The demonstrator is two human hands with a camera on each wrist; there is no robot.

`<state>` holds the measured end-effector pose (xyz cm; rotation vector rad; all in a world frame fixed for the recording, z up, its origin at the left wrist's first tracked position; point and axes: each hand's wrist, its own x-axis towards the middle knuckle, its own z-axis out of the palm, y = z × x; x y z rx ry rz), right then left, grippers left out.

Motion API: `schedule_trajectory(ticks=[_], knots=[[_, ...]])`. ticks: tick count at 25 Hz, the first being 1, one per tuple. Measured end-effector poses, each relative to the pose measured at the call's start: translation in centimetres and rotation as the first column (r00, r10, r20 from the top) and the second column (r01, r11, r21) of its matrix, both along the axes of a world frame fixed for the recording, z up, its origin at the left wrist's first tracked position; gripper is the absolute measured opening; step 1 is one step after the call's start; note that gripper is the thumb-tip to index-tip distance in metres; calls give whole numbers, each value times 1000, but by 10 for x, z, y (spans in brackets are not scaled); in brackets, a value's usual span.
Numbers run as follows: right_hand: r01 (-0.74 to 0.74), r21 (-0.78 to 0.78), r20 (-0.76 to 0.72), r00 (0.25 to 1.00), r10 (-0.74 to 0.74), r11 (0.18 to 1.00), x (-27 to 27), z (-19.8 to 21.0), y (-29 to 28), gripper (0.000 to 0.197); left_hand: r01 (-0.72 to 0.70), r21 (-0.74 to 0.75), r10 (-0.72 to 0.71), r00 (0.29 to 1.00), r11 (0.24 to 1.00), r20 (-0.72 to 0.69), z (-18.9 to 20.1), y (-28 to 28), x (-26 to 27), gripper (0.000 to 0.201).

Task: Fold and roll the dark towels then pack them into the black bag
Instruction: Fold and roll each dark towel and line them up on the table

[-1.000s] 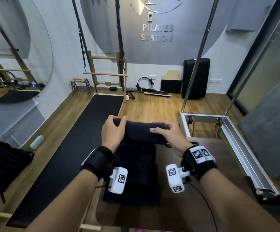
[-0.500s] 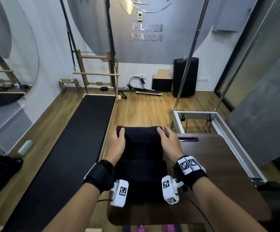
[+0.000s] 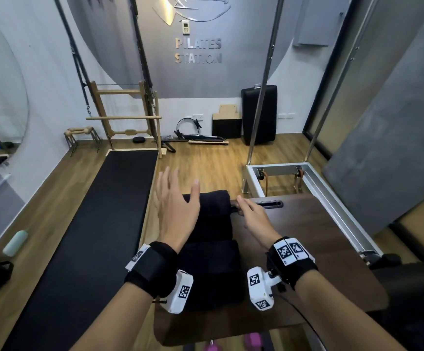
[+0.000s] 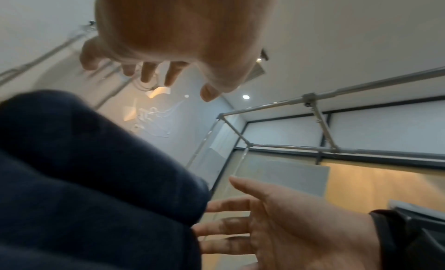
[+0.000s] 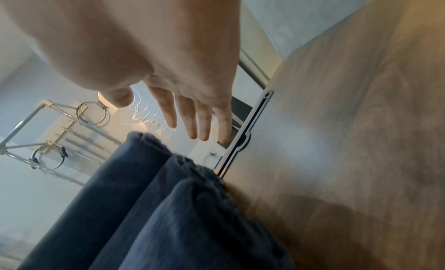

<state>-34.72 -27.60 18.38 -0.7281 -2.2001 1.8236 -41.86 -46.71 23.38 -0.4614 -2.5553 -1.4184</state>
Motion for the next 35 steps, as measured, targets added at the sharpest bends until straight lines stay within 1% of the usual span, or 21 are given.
schedule_trajectory(ticks=[1, 2, 3, 5, 6, 8, 11, 13, 17, 20, 22, 24, 26, 28, 30, 32, 35], knots=[[23, -1, 3, 1000, -23, 1000, 8, 1, 10, 27, 46, 28, -44, 997, 999, -67, 5, 12, 6, 56], [46, -3, 4, 999, -46, 999, 18, 2, 21, 25, 115, 67, -108, 989, 991, -104, 8, 25, 12, 50], [72, -7, 9, 997, -72, 997, 30, 3, 32, 24, 203, 103, -192, 976, 974, -103, 10, 40, 19, 46], [118, -34, 22, 993, -118, 992, 52, 6, 52, 25, 362, 156, -365, 931, 919, -11, 8, 66, 31, 39], [157, -45, 30, 987, -156, 987, 68, 6, 66, 27, 437, 168, -450, 891, 884, 49, 5, 86, 42, 36], [233, -57, 46, 972, -231, 971, 102, 5, 94, 30, 551, 149, -569, 812, 821, 134, -9, 126, 63, 31], [351, -82, 70, 936, -346, 933, 160, -8, 140, 29, 672, 77, -670, 710, 737, 218, -36, 190, 104, 34], [428, -95, 85, 903, -421, 899, 199, -18, 166, 26, 726, 63, -715, 652, 685, 254, -53, 226, 132, 37], [578, -111, 128, 815, -565, 808, 295, -45, 227, 20, 843, 60, -806, 487, 535, 337, -83, 317, 210, 39], [684, -102, 189, 726, -661, 722, 368, -74, 276, 20, 900, 42, -833, 383, 434, 399, -105, 388, 276, 40], [729, -96, 250, 677, -693, 678, 409, -97, 302, 21, 924, 32, -831, 327, 381, 449, -121, 426, 314, 38], [772, -103, 325, 622, -712, 628, 452, -126, 329, 23, 940, 26, -817, 282, 340, 502, -139, 462, 353, 34], [797, -103, 414, 578, -703, 595, 489, -157, 353, 24, 946, 37, -801, 252, 323, 542, -158, 492, 382, 29], [812, -111, 498, 545, -675, 574, 519, -185, 375, 26, 945, 43, -776, 240, 325, 583, -179, 518, 401, 25], [807, -96, 567, 526, -634, 583, 538, -208, 395, 31, 941, 41, -736, 234, 335, 635, -199, 539, 407, 25], [791, -60, 614, 511, -602, 609, 552, -228, 420, 34, 928, 36, -688, 248, 370, 683, -222, 562, 414, 24], [725, 1, 661, 516, -544, 689, 561, -252, 455, 29, 905, 25, -629, 276, 426, 726, -251, 589, 422, 16]])
